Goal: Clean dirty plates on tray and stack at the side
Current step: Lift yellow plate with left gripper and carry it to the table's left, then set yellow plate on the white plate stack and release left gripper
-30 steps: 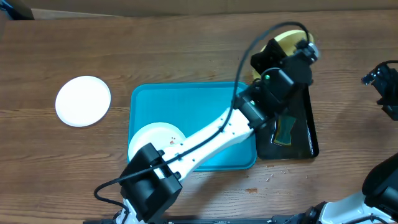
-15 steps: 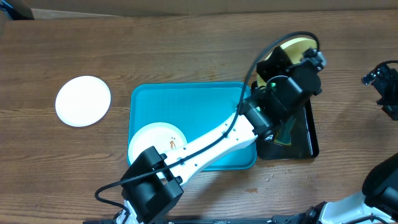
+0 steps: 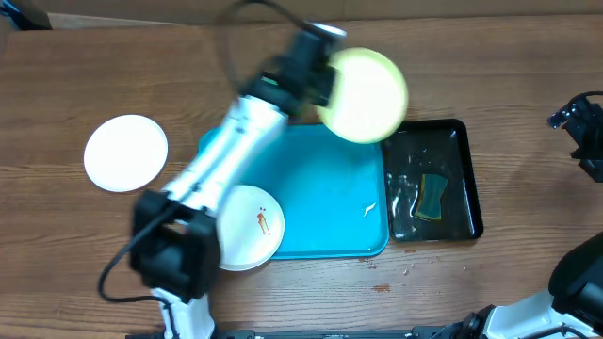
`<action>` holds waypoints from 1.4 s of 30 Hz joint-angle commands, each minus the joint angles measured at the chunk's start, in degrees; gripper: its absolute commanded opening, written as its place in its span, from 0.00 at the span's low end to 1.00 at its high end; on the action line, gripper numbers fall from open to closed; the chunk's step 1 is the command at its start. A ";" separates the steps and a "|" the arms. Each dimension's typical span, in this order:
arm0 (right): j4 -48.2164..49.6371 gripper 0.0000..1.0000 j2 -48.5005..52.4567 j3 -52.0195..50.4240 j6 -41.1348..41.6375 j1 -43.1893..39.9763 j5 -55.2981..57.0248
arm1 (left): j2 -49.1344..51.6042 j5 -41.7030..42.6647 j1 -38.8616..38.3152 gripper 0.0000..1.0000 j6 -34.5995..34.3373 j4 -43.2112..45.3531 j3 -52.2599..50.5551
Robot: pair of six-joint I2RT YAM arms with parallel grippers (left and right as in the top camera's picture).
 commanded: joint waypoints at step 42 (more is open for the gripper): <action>0.17 1.00 0.02 0.74 0.07 -0.11 -0.24 | -3.87 16.39 57.33 1.00 -1.53 -21.05 -11.39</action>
